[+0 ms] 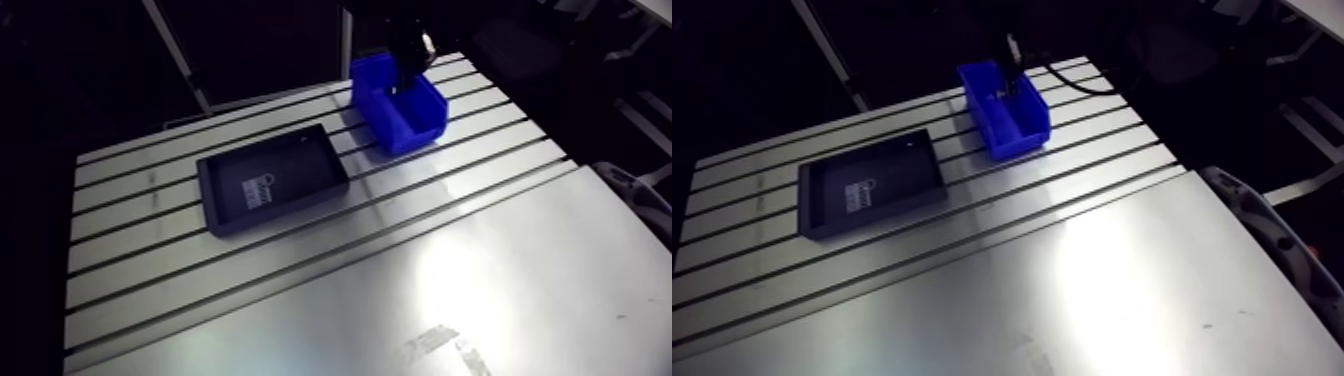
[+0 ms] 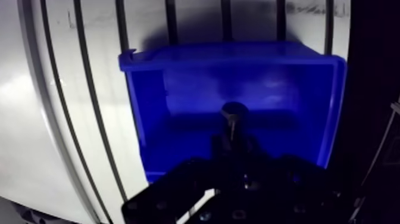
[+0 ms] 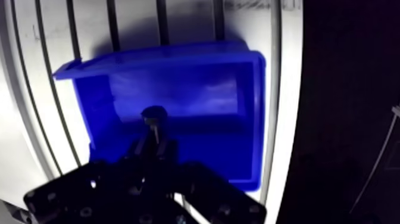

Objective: Pick up the M10 bolt from the tray and put it into the blue bin.

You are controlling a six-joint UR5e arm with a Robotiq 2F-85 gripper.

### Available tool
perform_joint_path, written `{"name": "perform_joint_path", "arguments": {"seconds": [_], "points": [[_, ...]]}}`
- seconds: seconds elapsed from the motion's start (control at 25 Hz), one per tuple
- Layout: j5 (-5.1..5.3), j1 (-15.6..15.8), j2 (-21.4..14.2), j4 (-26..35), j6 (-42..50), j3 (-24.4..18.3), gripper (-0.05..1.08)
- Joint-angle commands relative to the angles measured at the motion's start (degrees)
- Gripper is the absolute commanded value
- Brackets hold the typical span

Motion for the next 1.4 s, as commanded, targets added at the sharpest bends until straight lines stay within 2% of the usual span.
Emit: {"name": "perform_joint_path", "arguments": {"seconds": [0.04,0.28,0.4,0.72,0.84,0.88,0.92,0.96,1.16,1.4], "points": [[-0.66,0.5,1.5,-0.9,1.3,0.4,1.04],[-0.75,0.6,1.7,-1.4,1.8,0.8,1.03],[-1.72,0.6,1.8,-1.8,1.8,1.3,1.03],[-2.51,0.5,2.7,-3.0,1.8,1.4,1.02],[-2.51,0.7,3.3,-3.0,2.4,1.4,0.99],[-2.42,0.8,3.3,-3.0,2.5,1.4,0.86],[-2.42,1.2,3.3,-3.0,2.6,1.3,0.43],[-2.51,1.3,3.3,-3.2,3.1,1.4,0.10],[-2.24,1.8,3.0,-3.3,3.3,1.4,0.02],[-1.63,1.7,-1.0,0.5,3.6,1.4,0.01]]}}
